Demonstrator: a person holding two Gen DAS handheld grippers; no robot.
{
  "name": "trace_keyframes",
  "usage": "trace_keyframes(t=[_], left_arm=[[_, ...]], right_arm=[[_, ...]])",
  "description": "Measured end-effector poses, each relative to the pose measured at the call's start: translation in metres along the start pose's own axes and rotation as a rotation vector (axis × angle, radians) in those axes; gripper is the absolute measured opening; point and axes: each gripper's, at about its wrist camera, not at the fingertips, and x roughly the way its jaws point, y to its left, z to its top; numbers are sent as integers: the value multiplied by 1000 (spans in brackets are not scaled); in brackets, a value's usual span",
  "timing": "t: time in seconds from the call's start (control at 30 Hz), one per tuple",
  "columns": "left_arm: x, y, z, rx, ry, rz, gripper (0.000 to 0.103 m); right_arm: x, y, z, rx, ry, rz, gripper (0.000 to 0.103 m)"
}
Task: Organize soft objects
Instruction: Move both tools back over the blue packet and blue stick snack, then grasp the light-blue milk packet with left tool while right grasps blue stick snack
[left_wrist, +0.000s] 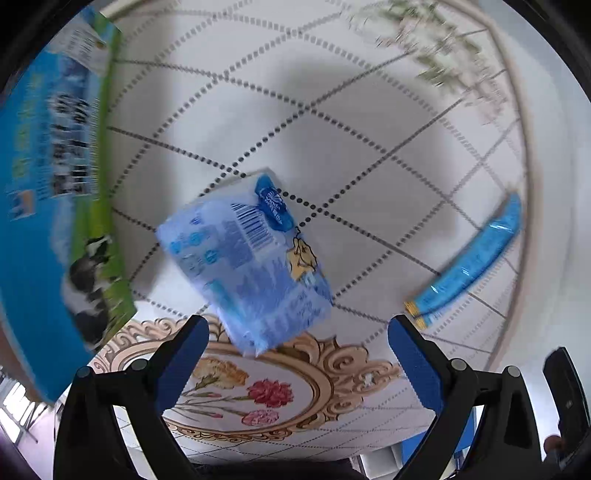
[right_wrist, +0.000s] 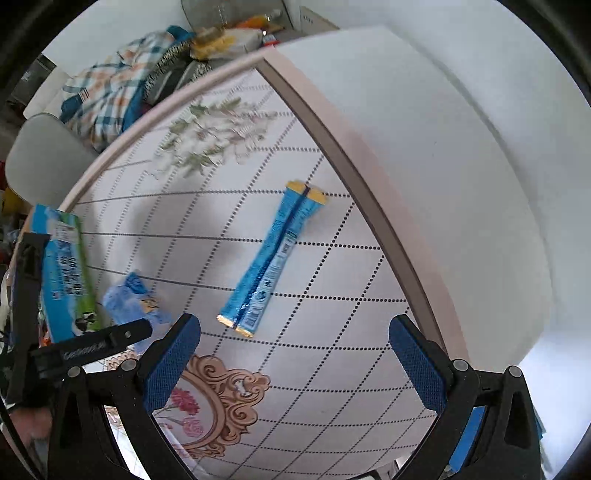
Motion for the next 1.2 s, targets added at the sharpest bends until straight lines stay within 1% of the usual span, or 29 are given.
trace_keyframes(t=[0.1,0.17,0.23,0.27,0.3,0.33,0.37,0.4,0.43,0.47,0.53,0.6,0.63,0.67,0.7,0.73,0.77,0.8,0.87,0.93,1.03,1.1,1.2], left_arm=[[16,-2,10,-23,28,17,99],[22,-2,15,-38,21,28,99],[23,-1,17,-46,9,36,95],[22,0,18,-52,-5,43,91],[20,1,19,-56,-18,48,84],[18,1,18,-59,-34,54,82],[16,0,19,-53,-44,56,76],[13,-3,18,-32,-61,70,66],[11,-6,18,-12,-73,79,65],[8,-13,17,30,-88,85,64],[8,-22,15,86,-97,91,64],[9,-29,16,123,-96,87,64],[9,-27,15,120,-94,72,65],[7,-23,16,103,-92,40,65],[7,-16,17,76,-77,5,65],[5,-8,19,56,-65,-19,65],[5,-1,20,21,-51,-68,65],[5,5,21,-10,-37,-102,65],[9,13,24,-35,-23,-119,65],[15,16,25,-49,-8,-114,65],[24,16,27,-71,10,-111,72],[26,12,29,-73,13,-97,76],[22,1,36,-43,0,-50,76]], right_arm=[[21,-1,8,-3,37,16,103],[33,1,11,-2,60,26,103],[49,4,17,7,89,44,103],[56,6,19,12,105,52,103],[66,7,22,20,124,62,103],[75,8,25,35,139,74,103],[81,8,27,46,148,81,103],[91,9,30,66,168,93,103],[97,9,32,77,177,102,103],[105,11,35,94,191,117,103],[115,14,38,103,206,119,102],[125,21,41,95,221,110,93],[129,25,42,84,228,94,79],[131,27,42,72,231,81,70],[130,33,42,36,219,51,67],[130,37,42,11,216,37,55],[130,43,40,-37,220,13,47],[131,46,38,-61,232,11,44],[132,49,35,-86,240,9,42],[132,49,33,-90,240,11,42],[134,48,34,-64,245,22,43],[135,49,35,-59,249,19,43],[137,54,34,-72,263,12,43]])
